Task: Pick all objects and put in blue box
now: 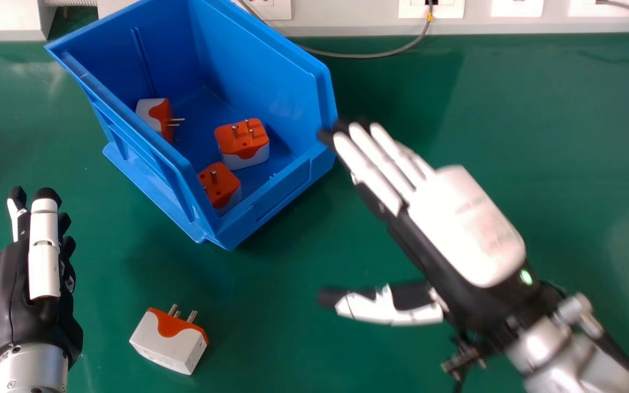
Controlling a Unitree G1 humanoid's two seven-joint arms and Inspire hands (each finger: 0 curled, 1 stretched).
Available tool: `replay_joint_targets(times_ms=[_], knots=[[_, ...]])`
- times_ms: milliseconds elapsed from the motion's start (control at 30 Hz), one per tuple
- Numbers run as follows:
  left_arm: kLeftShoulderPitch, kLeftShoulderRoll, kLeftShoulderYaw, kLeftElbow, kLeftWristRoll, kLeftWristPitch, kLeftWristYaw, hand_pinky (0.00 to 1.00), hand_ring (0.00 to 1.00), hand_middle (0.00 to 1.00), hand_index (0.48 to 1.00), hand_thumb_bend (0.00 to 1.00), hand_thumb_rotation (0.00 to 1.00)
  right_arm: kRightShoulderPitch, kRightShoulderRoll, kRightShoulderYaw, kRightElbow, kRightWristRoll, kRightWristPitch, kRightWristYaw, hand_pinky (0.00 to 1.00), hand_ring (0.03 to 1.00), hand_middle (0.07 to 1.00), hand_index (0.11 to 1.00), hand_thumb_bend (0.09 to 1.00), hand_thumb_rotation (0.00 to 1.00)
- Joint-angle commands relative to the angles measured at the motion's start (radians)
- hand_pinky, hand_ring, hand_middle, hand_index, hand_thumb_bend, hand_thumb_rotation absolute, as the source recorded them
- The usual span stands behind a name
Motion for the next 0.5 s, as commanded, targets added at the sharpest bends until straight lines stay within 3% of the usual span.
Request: replay_joint_targets(times_ms=[0, 200, 367, 467], knots=[[0.009, 0.001, -0.003, -0.020, -0.004, -0.035, -0.011, 1.00, 0.98, 0.98, 0.987, 0.30, 0.94, 0.033, -0.017, -0.015, -0.025, 0.007, -0.056, 0.002, 0.93, 1.000, 1.000, 0.974, 0.387, 0.52], [0.030, 0.003, -0.009, -0.024, -0.009, -0.051, -0.028, 1.00, 0.98, 0.98, 0.988, 0.30, 0.93, 0.085, -0.026, 0.000, 0.001, 0.009, -0.139, 0.039, 0.94, 1.000, 1.000, 0.954, 0.371, 0.54], [0.058, 0.005, -0.018, -0.044, -0.001, -0.053, -0.036, 1.00, 0.98, 0.99, 0.989, 0.29, 0.92, 0.098, -0.013, 0.005, -0.009, 0.011, -0.177, 0.073, 0.96, 0.998, 0.997, 0.932, 0.351, 0.55], [0.065, 0.009, -0.022, -0.049, 0.002, -0.056, -0.039, 1.00, 0.98, 0.99, 0.989, 0.29, 0.92, 0.091, 0.003, 0.020, -0.009, -0.001, -0.197, 0.084, 0.96, 0.996, 0.992, 0.928, 0.346, 0.55]])
